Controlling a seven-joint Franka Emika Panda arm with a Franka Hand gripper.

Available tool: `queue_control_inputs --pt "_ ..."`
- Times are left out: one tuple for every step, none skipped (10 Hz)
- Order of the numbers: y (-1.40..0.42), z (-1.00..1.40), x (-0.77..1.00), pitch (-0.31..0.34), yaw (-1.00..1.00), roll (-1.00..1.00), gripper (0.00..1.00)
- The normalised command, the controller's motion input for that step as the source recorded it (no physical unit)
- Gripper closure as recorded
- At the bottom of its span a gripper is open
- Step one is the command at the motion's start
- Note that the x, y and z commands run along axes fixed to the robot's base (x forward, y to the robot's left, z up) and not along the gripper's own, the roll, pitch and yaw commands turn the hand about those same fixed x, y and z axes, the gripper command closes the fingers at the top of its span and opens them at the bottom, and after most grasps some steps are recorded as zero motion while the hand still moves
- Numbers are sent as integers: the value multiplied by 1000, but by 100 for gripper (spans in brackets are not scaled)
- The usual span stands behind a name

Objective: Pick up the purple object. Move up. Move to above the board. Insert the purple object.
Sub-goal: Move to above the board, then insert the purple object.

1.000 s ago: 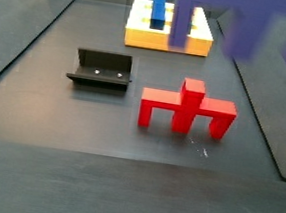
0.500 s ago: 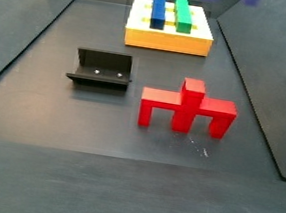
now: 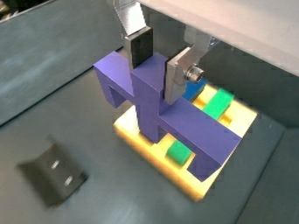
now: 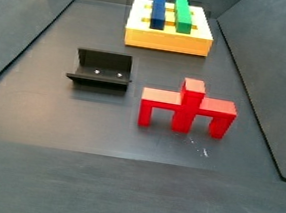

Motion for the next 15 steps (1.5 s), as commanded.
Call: queue_control_inputs --pt "-1400 162 262 155 9 0 100" --pt "-1400 182 308 170 8 7 100" --pt "-682 94 177 171 10 18 100" --pt "-219 45 109 145 7 15 100" --pt "-109 -57 0 0 0 0 100" --pt "-563 -697 60 -74 43 147 100" --pt "-814 -829 131 -41 3 239 100" --pt "-817 -803 146 -20 20 254 100" --pt "-811 -809 131 -14 34 256 100" --pt "-786 -789 157 0 29 273 100" --pt "-780 -814 163 0 37 263 100" --pt "-757 -871 206 -59 134 170 100" --pt "-723 -789 280 -114 174 154 100" --pt "-529 -606 417 -107 217 74 100" --pt "-257 -437 226 -126 280 0 100"
